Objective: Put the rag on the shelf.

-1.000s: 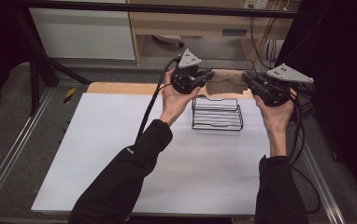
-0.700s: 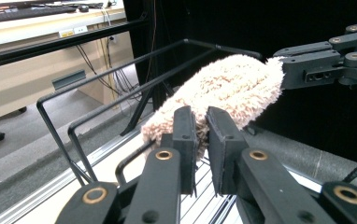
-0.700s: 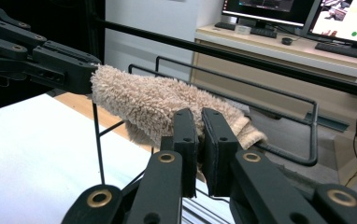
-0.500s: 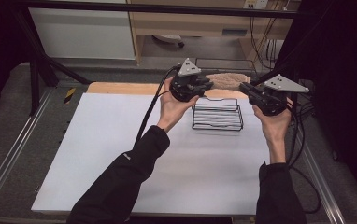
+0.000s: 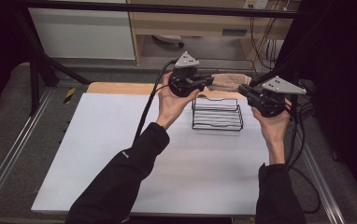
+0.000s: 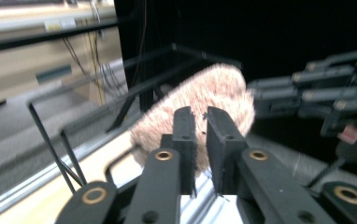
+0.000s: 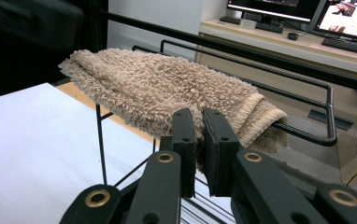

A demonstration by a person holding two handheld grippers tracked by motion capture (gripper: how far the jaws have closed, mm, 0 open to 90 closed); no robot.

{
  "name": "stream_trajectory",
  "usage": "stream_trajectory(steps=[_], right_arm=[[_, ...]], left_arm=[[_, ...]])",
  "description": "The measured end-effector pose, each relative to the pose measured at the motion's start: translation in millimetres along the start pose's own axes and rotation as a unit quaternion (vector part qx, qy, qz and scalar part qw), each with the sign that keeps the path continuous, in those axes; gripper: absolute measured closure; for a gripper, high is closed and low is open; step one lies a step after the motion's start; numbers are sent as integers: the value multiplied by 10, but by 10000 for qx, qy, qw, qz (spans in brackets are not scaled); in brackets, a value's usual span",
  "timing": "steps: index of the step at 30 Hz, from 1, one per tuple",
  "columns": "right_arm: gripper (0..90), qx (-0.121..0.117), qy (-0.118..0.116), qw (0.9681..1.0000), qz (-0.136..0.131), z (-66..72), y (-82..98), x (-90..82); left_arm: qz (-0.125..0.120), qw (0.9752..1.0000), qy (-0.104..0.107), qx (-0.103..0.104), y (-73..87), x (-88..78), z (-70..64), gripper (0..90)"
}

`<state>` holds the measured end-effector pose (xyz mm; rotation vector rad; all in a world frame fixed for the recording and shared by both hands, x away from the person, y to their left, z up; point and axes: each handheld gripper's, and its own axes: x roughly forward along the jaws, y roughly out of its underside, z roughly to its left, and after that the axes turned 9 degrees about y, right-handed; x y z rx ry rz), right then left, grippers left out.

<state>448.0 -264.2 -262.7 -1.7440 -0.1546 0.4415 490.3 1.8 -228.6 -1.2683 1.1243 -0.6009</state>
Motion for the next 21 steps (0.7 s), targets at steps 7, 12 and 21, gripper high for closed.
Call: stream_trajectory(steps=[7,12,21], right_arm=[[780,60,-78,9999,34,2,30,-38],[714,204,-137,9997,2,13,12,-79],[879,440,-188,9984,308,25,38,-49]], left_arm=[[389,9992,-58,-18,107,100,20,876],[486,9987,-112,67,129,126,17,885],[606,9978,-203,176,206,200,33,888]])
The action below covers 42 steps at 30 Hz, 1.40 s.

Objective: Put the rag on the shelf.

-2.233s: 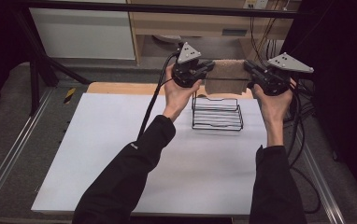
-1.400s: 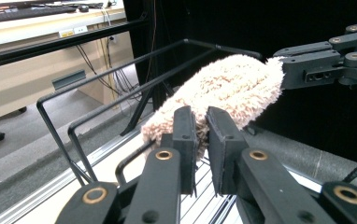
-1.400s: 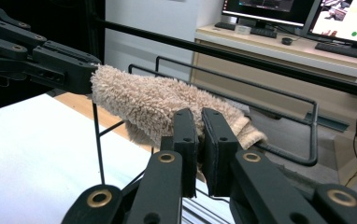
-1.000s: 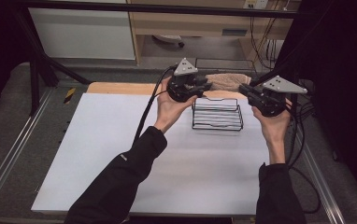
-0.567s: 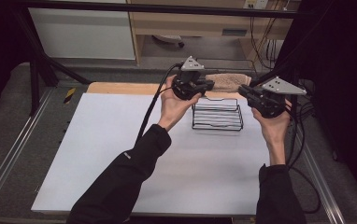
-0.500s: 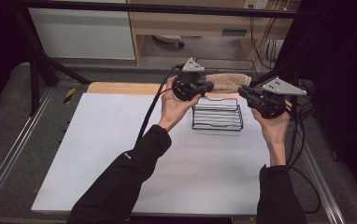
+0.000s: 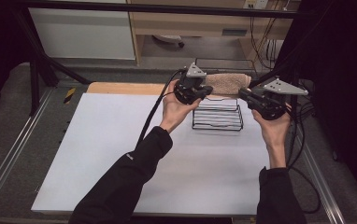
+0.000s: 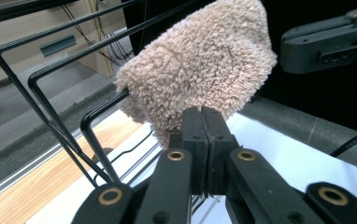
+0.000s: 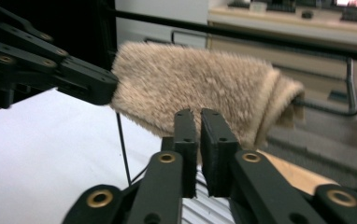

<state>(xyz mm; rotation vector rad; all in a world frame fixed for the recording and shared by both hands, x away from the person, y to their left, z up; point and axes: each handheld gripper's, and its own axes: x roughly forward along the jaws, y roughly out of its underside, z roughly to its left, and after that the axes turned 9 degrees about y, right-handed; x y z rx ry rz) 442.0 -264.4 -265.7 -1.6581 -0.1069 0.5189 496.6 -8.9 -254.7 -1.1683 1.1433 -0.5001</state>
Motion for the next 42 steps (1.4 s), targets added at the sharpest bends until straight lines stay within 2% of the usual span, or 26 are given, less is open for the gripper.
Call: stream_trajectory(steps=[2,6,10,14,19,26,30,34,36,42], right_arm=[[894,49,87,9999,134,-16,43,46],[895,122,245,9993,241,-62,113,150],[868,155,268,9993,206,-68,138,167],[806,176,208,9995,143,-53,145,101],[707,224,139,9996,64,-15,143,-4],[480,276,84,9995,123,60,168,-92],[374,278,48,9995,143,110,201,-123],[235,268,34,9994,214,177,252,-142],[186,292,-4,9993,250,204,287,-152],[106,448,-178,9984,297,273,393,-175]], left_arm=[[19,10000,-30,8,9,18,10,883],[57,9999,-94,-7,31,76,32,863],[49,9999,-91,3,57,89,42,841],[51,10000,-74,-20,77,39,32,800],[36,9999,-50,-90,118,-82,5,722],[121,9998,-16,-142,259,-265,-30,585],[184,9997,-47,-160,390,-366,-36,516],[139,9996,-9,-262,573,-494,-20,423],[221,9995,-42,-243,648,-548,-19,381],[336,9990,-116,-287,919,-764,-11,290]])
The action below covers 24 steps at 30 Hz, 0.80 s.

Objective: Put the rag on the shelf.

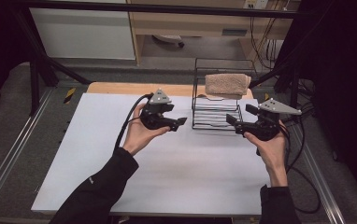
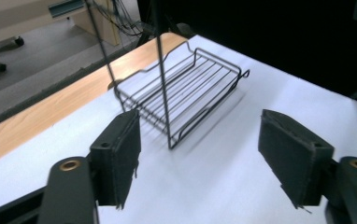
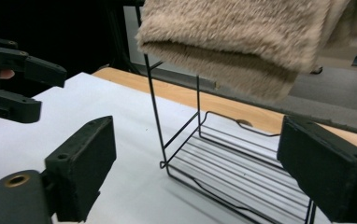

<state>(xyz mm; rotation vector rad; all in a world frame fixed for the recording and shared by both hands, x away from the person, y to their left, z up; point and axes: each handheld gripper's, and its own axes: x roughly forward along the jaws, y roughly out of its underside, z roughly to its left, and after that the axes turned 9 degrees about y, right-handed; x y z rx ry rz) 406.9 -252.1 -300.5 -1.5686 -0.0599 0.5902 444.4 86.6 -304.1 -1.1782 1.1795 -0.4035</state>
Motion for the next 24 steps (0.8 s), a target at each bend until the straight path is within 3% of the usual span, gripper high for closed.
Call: stream_trajectory(steps=[13,18,24], right_arm=[[29,-35,-208,9988,441,172,319,45],[14,-42,-248,9981,559,238,443,43],[6,-100,-348,9967,726,271,629,54]], left_arm=[[-113,9988,-266,-388,687,-463,88,138],[-157,9975,-363,-594,1035,-628,132,111],[-33,9963,-440,-741,1406,-768,173,94]])
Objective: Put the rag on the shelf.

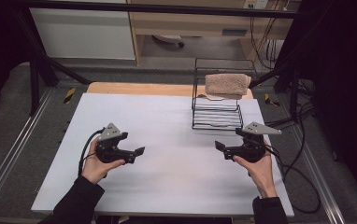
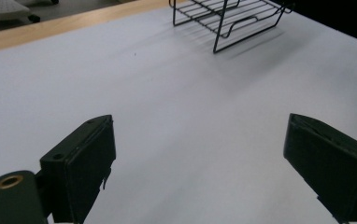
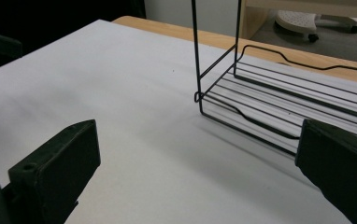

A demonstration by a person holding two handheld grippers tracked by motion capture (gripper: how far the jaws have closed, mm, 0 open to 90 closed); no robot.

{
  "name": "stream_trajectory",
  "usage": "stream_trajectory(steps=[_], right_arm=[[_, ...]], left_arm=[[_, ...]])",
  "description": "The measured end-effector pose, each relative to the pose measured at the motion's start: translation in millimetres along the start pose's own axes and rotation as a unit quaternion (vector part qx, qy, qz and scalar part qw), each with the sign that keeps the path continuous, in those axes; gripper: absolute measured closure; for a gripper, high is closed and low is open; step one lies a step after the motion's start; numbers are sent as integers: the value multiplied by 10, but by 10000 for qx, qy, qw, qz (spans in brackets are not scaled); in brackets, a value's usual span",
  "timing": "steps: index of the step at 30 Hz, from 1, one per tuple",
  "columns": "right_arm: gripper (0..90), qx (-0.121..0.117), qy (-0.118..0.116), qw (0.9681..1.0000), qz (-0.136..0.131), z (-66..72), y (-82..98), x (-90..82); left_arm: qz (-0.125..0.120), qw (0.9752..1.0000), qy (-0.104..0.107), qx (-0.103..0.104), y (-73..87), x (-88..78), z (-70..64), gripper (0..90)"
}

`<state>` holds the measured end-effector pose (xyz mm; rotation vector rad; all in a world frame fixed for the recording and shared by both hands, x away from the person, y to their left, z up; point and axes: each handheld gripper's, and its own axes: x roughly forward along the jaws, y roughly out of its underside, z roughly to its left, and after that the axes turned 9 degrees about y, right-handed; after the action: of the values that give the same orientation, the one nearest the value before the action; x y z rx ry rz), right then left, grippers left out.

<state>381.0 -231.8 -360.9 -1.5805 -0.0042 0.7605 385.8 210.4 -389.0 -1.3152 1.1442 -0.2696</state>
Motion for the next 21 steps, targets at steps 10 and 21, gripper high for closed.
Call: stream_trajectory(steps=[10,21], right_arm=[[5,-88,-243,9992,305,20,364,58],[5,-99,-432,9972,604,-32,751,89]], left_arm=[[188,9997,-123,-105,439,-212,124,80],[336,9991,-230,-129,706,-298,205,67]])
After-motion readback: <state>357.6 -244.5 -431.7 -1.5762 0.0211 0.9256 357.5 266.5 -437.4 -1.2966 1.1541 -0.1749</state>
